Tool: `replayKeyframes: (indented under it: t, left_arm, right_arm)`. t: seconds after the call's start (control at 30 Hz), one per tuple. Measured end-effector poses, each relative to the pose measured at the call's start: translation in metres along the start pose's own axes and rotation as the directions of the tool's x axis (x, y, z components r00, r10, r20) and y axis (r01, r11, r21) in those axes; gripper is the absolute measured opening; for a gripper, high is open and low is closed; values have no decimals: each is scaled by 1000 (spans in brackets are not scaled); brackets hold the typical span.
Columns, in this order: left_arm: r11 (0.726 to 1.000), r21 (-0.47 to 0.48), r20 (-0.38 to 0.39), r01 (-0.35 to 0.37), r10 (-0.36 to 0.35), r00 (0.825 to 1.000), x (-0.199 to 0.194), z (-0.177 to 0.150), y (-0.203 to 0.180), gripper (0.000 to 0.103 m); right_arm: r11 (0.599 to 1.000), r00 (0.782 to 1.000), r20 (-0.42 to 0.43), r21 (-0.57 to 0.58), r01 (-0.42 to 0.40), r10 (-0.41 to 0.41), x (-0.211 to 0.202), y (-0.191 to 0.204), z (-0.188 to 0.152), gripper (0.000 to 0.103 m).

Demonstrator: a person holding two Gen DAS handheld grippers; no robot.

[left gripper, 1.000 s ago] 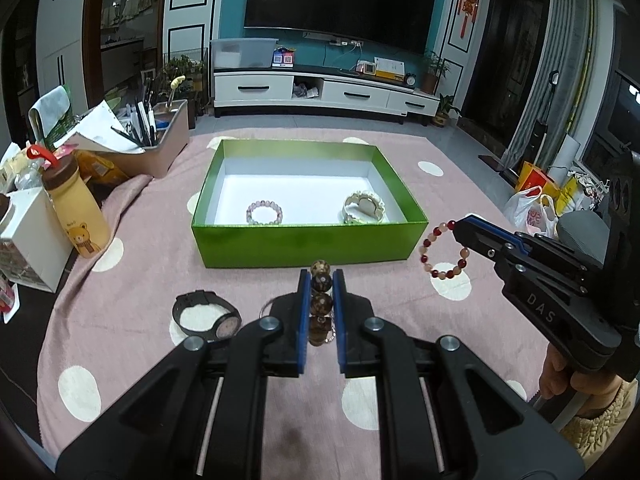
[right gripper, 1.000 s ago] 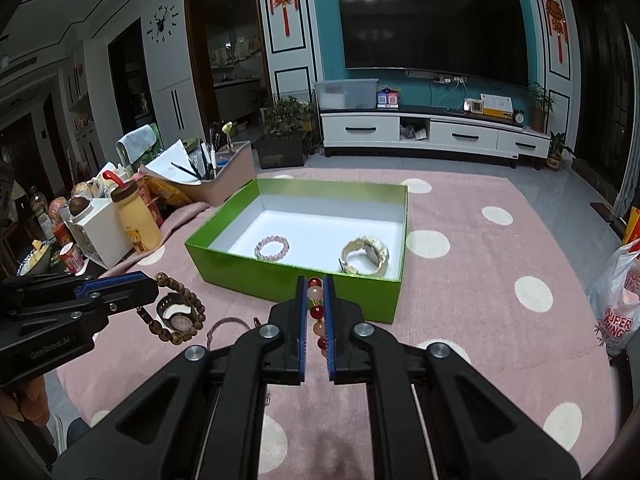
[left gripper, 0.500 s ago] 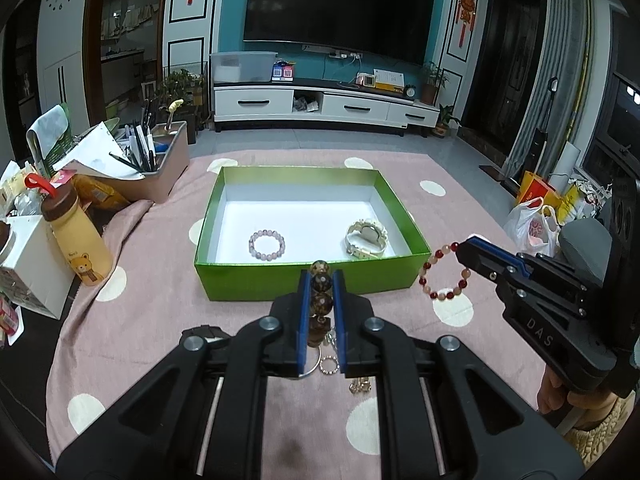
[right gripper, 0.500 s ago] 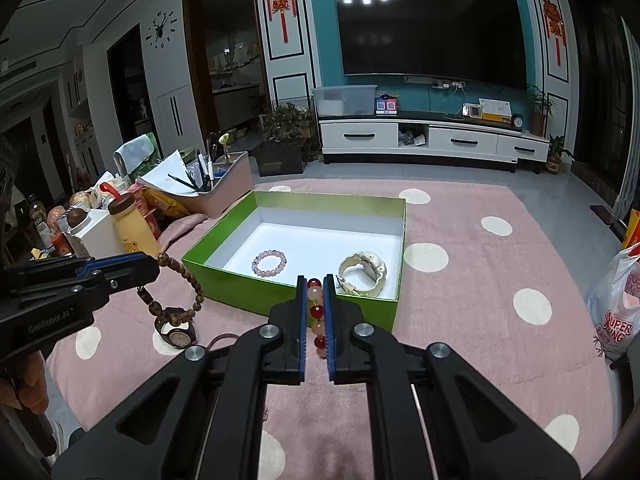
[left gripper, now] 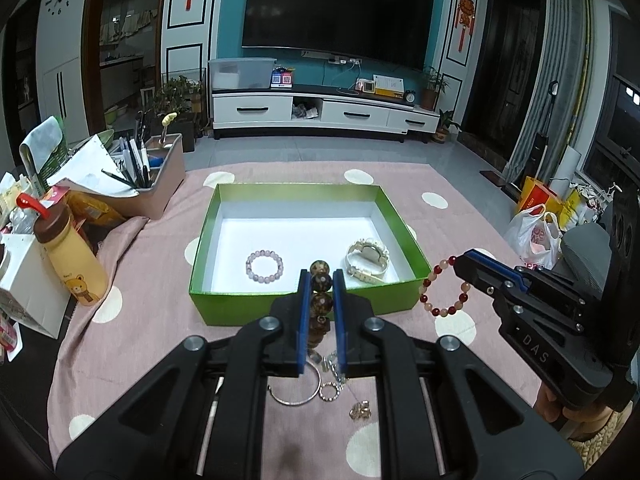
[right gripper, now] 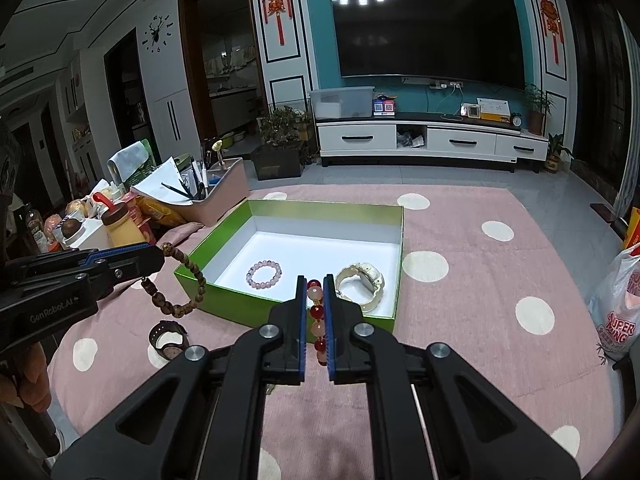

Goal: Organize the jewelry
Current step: 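Carry both held bead bracelets up and over into the green box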

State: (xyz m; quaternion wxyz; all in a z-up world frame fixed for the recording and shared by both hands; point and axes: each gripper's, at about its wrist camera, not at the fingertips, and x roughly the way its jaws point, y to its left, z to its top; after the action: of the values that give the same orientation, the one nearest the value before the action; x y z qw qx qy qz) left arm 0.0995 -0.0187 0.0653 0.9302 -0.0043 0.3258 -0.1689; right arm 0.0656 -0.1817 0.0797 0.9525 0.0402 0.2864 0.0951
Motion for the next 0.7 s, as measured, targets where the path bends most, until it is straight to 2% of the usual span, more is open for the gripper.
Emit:
replayKeyframes:
  t: [0.4, 0.7]
  left_arm:
    - [1000, 19, 6, -8, 8, 1000, 25, 19, -4, 11]
    - [1000, -1, 0, -27, 27, 1000, 48, 35, 3, 11]
  right_arm:
    - [1000, 1000, -6, 16, 8, -7, 18, -8, 9, 7]
    - [1000, 1000, -7, 27, 8, -8, 34, -12, 18, 7]
